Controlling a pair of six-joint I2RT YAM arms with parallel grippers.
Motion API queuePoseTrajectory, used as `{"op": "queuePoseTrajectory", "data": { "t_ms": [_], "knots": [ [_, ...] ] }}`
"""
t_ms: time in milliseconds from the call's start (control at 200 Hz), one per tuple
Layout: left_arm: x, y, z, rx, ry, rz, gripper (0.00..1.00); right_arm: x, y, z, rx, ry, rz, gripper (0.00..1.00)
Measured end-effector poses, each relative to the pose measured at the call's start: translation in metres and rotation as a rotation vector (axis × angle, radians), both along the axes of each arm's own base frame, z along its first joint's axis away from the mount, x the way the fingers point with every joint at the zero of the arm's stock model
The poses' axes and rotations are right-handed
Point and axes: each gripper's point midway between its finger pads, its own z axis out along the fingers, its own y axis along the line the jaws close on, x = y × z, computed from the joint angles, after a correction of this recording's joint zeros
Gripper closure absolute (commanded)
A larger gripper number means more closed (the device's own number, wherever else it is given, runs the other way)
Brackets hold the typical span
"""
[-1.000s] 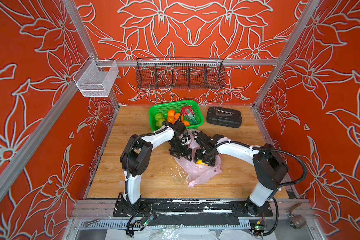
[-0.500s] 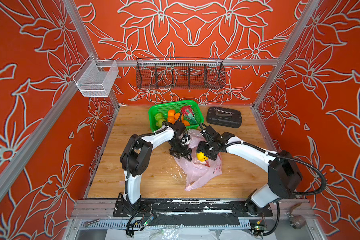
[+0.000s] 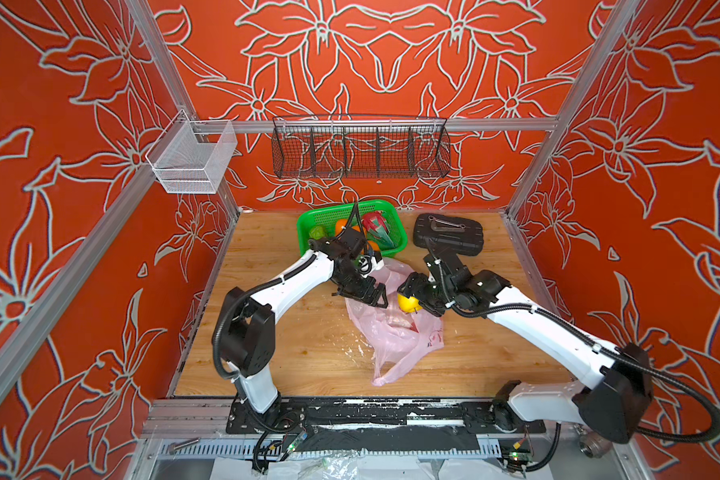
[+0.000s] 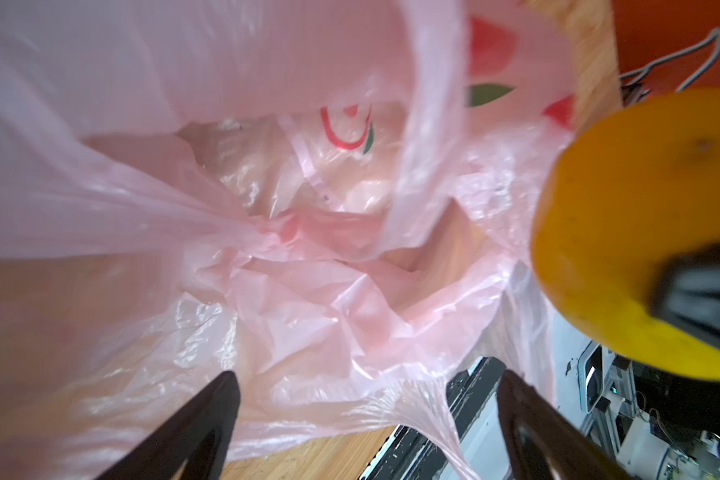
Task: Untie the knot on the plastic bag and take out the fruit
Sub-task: 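Lift the yellow fruit out of the bag with the right gripper toward the left, then grasp the yellow fruit with the left gripper from the right gripper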
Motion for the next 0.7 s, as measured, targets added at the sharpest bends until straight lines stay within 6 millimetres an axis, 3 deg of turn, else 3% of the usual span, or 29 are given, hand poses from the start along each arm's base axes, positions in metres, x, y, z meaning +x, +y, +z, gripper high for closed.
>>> {"op": "queuePoseTrajectory", "data": {
  "t_ms": [200,335,495,701],
  "knots": [
    [-0.001,-0.016,0.077,-0.216,-0.252,-0.068,0.04,0.014,-0.02,0.01,0.061,0.009,-0.107,0.44],
    [-0.007,-0.027,0.116,-0.316,-0.438,-0.148,0.05,0.02,-0.026,0.014,0.131,0.054,-0.15,0.45],
    [-0.007,-0.042,0.138,-0.366,-0.593,-0.242,0.04,0.03,-0.019,0.027,0.245,0.073,-0.155,0.45],
    [0.002,-0.05,0.161,-0.391,-0.741,-0.307,0.04,0.039,0.005,0.059,0.41,0.015,-0.077,0.45]
  ]
}}
